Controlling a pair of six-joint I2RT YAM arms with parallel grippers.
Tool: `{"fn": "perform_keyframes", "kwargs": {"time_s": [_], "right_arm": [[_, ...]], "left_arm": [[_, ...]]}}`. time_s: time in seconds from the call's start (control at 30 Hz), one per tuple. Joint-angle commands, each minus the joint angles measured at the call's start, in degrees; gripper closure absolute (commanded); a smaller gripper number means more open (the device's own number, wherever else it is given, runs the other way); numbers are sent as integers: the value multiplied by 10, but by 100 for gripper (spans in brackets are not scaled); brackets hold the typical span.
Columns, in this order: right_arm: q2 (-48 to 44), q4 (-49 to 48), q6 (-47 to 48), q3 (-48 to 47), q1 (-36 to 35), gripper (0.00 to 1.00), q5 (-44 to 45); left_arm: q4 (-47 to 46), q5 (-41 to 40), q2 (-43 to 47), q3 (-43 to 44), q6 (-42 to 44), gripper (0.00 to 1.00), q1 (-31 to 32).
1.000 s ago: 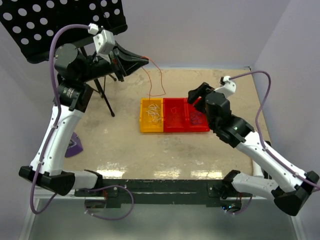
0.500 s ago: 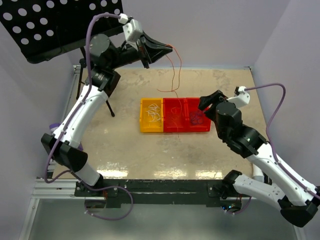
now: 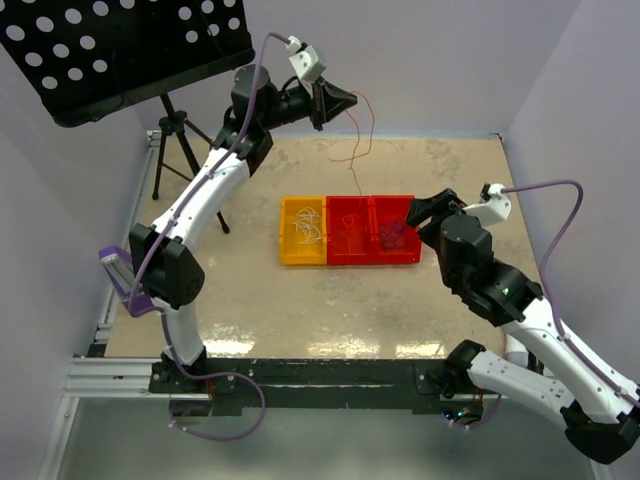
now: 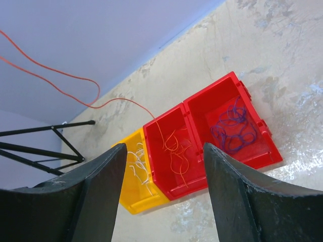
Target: Untangle the cables
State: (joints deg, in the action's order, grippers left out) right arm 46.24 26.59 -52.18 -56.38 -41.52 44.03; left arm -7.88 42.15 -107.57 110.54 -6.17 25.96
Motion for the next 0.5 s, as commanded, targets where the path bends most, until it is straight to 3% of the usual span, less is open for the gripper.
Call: {"fn": "perform_keyframes", "kwargs": {"time_s": [0.0,0.17,0.47], "right_arm": [[3,-12,10,8,-1,34,17],[15,-31,21,16,-1,34,17],[19,-44,28,15,-1,34,12]], "left_arm": [[-28,-21,-8,65,23,100,3],[-29,-34,-12,57,44,100,6],[-38,-196,-12,43,165,100,23]]}}
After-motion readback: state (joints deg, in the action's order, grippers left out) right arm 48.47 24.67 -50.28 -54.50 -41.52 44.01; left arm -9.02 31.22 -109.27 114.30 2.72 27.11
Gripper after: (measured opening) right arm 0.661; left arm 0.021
